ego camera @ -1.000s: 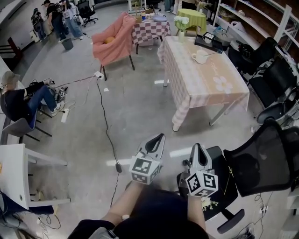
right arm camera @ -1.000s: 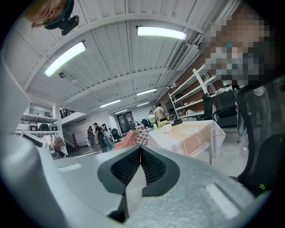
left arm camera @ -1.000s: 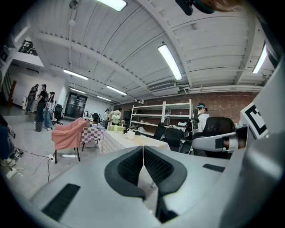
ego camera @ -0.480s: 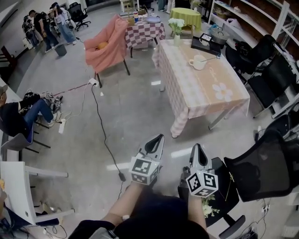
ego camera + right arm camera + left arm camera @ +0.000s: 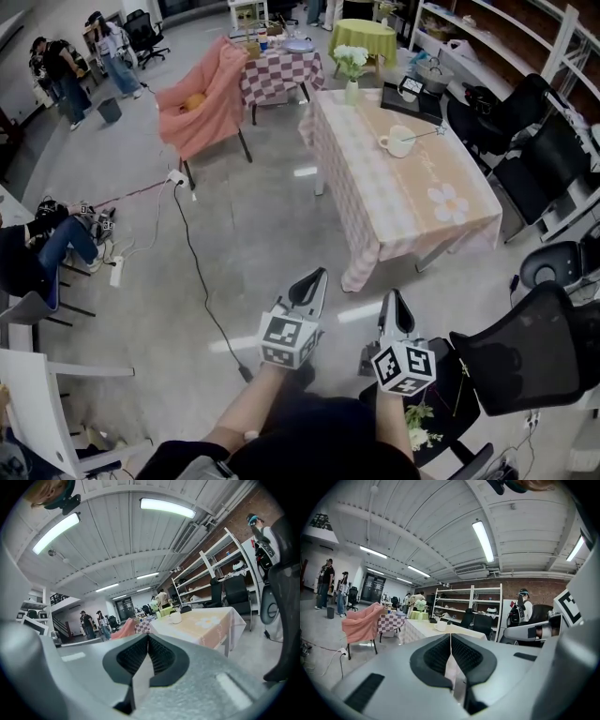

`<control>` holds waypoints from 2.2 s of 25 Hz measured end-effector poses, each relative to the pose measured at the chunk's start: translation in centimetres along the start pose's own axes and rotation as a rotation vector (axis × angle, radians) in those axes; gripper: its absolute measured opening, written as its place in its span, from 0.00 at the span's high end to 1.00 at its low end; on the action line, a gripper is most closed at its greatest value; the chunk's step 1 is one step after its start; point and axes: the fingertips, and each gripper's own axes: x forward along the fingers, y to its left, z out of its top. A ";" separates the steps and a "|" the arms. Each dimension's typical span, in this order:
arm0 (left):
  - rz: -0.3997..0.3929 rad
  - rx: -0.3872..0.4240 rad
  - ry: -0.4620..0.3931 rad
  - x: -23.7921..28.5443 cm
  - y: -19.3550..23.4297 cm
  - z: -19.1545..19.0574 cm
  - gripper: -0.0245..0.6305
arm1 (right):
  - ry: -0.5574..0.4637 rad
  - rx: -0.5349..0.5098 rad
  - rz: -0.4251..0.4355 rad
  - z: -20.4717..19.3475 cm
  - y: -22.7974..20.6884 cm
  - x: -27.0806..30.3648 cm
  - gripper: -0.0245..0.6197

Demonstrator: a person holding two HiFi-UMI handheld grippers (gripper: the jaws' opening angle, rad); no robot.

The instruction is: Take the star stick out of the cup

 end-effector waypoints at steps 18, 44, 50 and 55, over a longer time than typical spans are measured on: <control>-0.065 0.031 0.010 6.2 6.1 1.4 0.94 | -0.027 0.004 -0.062 0.3 0.2 8.2 0.96; -0.019 -0.001 0.039 6.2 9.8 0.4 0.94 | 0.001 0.013 -0.068 -0.2 0.6 11.4 0.96; -0.007 0.001 0.027 7.2 11.0 1.0 0.94 | 0.001 0.008 -0.035 0.0 1.5 13.2 0.96; 0.009 0.018 0.023 8.9 13.0 1.7 0.94 | -0.005 0.006 -0.003 0.7 2.1 16.4 0.96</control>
